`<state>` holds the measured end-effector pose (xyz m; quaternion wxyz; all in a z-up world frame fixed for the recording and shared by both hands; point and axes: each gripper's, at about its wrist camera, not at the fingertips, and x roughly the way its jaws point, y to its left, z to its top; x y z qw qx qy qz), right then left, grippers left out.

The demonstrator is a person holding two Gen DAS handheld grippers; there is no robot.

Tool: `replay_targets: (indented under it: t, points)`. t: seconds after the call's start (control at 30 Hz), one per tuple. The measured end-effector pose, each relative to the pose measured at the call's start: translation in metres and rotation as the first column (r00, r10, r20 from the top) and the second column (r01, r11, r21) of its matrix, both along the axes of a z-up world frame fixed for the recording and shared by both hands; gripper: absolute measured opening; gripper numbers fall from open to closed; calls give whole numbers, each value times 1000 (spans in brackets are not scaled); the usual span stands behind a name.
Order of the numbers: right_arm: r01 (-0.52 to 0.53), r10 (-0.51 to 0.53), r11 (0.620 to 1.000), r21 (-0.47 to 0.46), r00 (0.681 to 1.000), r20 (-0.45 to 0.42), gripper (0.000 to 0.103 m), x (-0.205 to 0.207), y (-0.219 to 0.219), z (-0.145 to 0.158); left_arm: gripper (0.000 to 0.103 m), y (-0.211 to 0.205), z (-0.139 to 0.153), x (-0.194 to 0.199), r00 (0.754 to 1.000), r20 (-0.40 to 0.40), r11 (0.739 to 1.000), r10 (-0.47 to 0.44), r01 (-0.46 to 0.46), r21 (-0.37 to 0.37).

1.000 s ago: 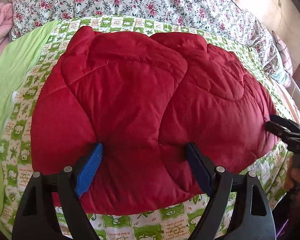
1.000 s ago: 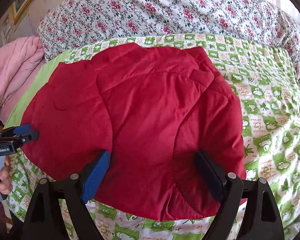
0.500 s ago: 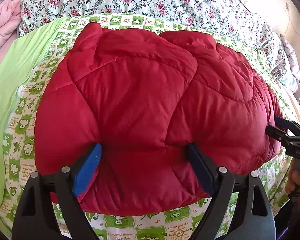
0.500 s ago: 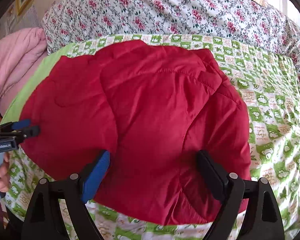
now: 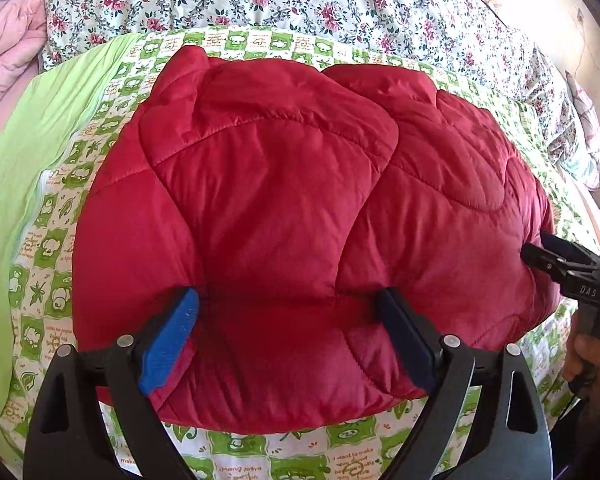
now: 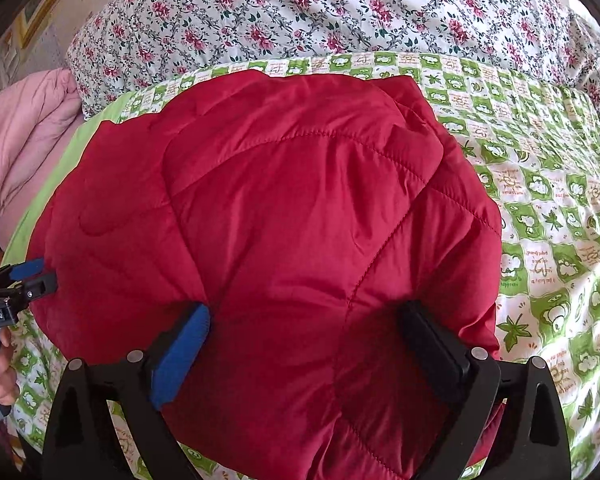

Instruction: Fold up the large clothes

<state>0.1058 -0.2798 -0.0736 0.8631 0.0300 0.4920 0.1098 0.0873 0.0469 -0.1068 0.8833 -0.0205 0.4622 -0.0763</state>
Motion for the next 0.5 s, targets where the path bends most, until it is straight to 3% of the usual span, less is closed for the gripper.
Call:
replay_targets:
  t: [0.17, 0.27, 0.4, 0.5]
  points:
    - [17, -17, 1000, 12, 1000, -15, 95, -2, -3, 8, 91, 6, 28, -1, 999, 48, 995, -13, 18, -99]
    - [26, -27, 999, 39, 1000, 16, 83, -5, -5, 27, 91, 4, 39, 8, 997, 81, 997, -17, 23, -72]
    - [-17, 14, 999, 51, 999, 53, 83, 7, 5, 44, 88, 5, 33, 35, 998, 58, 998, -8, 11, -55]
    - [-29, 29, 1000, 3, 999, 20, 83, 29, 12, 35, 88, 10, 14, 59, 1000, -7, 999, 20, -20, -28]
